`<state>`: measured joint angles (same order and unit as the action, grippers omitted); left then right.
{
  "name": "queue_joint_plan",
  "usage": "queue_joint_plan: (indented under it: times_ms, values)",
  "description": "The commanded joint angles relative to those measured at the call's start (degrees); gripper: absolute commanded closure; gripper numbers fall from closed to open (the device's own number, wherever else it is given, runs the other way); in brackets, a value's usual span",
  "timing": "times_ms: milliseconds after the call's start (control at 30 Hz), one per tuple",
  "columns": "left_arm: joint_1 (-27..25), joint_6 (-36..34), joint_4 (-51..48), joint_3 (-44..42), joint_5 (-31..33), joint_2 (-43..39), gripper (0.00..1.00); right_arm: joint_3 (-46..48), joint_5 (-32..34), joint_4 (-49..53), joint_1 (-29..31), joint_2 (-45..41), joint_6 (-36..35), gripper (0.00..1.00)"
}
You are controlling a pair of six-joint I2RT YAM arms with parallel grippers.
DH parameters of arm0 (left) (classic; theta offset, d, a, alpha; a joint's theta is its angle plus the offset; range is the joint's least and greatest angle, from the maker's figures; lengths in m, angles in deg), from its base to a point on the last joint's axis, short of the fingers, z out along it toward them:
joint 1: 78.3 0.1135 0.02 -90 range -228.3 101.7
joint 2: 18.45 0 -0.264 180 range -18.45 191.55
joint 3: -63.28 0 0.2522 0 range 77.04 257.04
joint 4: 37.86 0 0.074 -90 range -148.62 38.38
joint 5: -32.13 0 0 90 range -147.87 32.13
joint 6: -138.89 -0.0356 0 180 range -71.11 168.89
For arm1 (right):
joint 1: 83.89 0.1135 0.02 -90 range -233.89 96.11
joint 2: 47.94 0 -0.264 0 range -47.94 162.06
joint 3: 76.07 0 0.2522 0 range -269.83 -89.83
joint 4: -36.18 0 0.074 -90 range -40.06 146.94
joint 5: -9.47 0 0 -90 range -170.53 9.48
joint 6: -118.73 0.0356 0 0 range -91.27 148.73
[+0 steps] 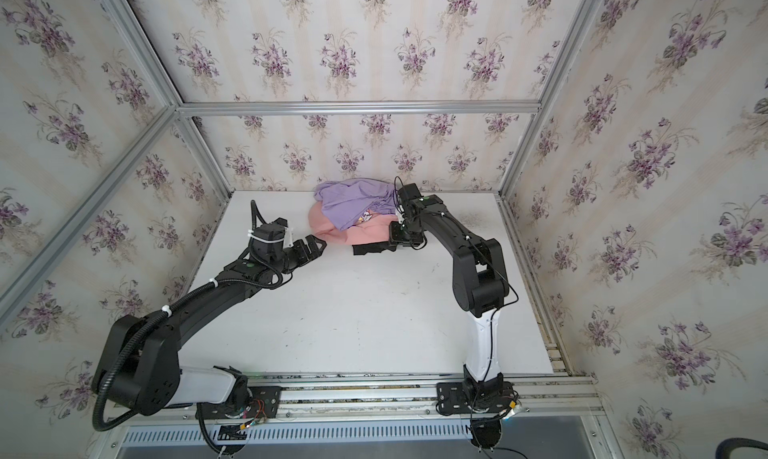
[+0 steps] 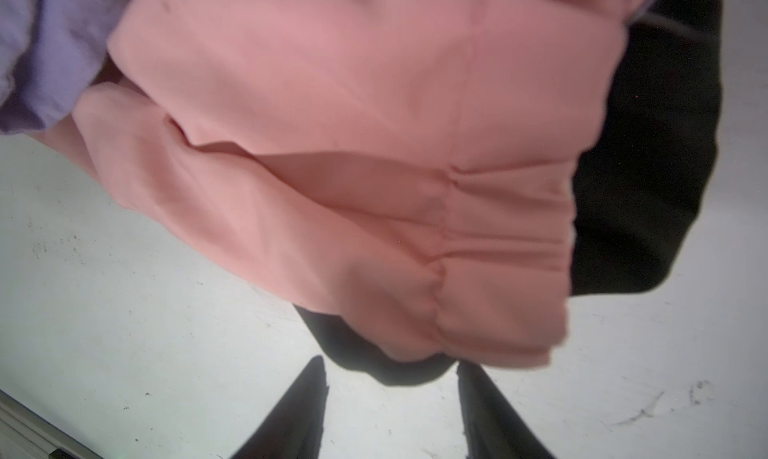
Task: Pick out a specific cloth from the pile
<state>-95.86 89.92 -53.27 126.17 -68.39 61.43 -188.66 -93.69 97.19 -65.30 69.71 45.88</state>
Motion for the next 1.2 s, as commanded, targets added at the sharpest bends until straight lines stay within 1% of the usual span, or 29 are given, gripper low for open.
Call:
queue_joint_plan:
  times_ms: [0,100,200,333,500,700,867,1167]
  values:
    - [-0.02,0.49,1.56,0.23,0.40,0.19,0.00,1.93,-0.84,-5.72,-0.27,-0.28,2.23,0.49]
    - [-0.02,0.53,1.56,0.01,0.42,-0.02,0.00,2.89,-3.50,-7.53,-0.22,0.46,3.53,0.55]
    - [-0.02,0.61,1.54,-0.21,0.66,-0.31,0.00,3.44,-5.02,-8.61,-0.25,0.78,4.50,0.67]
    - [-0.02,0.62,1.55,-0.17,0.69,-0.34,0.00,3.51,-5.12,-8.90,-0.22,-0.30,4.46,0.78]
    - [-0.10,0.80,1.52,0.10,0.61,-0.07,0.00,2.66,-5.02,-8.67,-0.33,-2.27,4.33,0.86]
    - [-0.10,0.71,1.52,0.01,0.76,-0.33,0.00,-0.83,-4.91,-6.99,-0.46,-3.21,4.27,0.97]
    - [-0.10,0.62,1.56,-0.17,0.77,-0.69,0.00,-4.59,-5.09,-5.20,-0.41,-3.39,4.15,0.99]
    - [-0.08,0.19,1.45,0.18,0.88,-1.56,0.00,-13.33,-4.72,-0.31,-0.44,-2.53,2.99,0.99]
